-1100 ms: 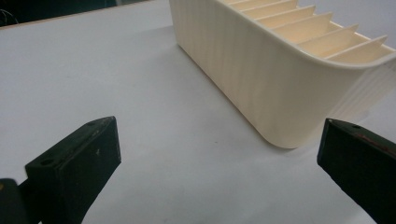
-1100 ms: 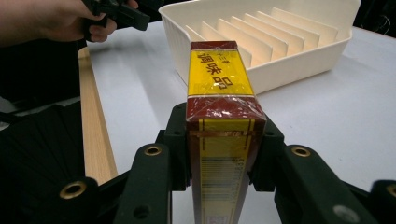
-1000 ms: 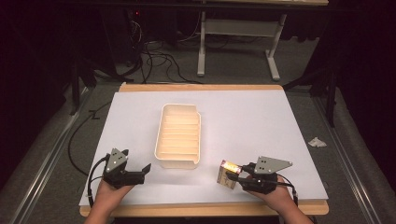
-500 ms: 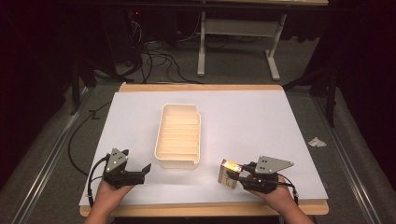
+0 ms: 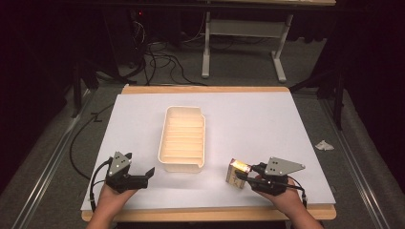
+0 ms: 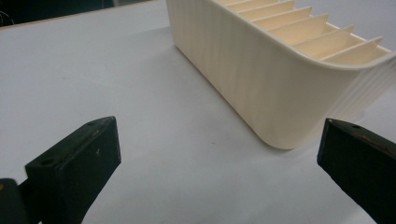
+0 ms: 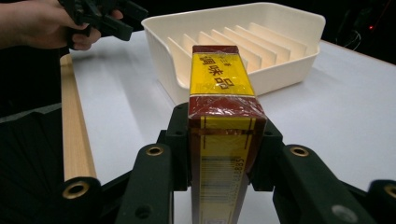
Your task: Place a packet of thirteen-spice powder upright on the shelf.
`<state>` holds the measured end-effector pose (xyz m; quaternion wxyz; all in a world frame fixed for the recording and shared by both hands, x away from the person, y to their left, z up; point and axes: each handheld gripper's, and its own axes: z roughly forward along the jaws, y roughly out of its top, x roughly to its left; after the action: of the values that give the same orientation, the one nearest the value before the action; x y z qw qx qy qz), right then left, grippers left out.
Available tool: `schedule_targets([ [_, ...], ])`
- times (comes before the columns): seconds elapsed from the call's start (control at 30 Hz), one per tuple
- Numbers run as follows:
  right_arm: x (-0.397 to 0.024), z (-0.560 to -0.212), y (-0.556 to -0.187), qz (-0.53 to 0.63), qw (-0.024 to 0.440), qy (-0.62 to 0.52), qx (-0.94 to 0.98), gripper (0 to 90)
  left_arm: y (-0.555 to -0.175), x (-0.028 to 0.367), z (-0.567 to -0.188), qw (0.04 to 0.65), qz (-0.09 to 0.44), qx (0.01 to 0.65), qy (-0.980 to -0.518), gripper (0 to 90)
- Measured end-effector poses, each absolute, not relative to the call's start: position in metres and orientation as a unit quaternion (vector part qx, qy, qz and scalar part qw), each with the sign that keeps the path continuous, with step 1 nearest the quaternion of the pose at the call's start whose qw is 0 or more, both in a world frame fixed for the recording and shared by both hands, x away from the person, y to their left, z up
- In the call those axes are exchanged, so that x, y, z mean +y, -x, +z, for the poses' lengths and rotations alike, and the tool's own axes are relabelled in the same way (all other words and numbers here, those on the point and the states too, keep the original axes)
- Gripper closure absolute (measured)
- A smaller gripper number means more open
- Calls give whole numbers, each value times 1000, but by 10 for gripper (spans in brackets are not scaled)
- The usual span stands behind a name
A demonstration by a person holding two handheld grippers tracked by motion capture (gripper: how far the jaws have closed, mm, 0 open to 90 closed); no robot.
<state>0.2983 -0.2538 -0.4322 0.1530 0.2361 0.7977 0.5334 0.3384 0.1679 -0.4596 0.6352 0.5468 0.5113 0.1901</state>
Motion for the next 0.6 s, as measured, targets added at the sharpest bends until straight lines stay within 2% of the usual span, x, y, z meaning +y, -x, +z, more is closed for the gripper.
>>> schedule_targets([
  [0.6, -269, -422, -313, 555, 213, -283, 753, 683, -339, 168, -459, 638, 183, 509, -548, 3],
])
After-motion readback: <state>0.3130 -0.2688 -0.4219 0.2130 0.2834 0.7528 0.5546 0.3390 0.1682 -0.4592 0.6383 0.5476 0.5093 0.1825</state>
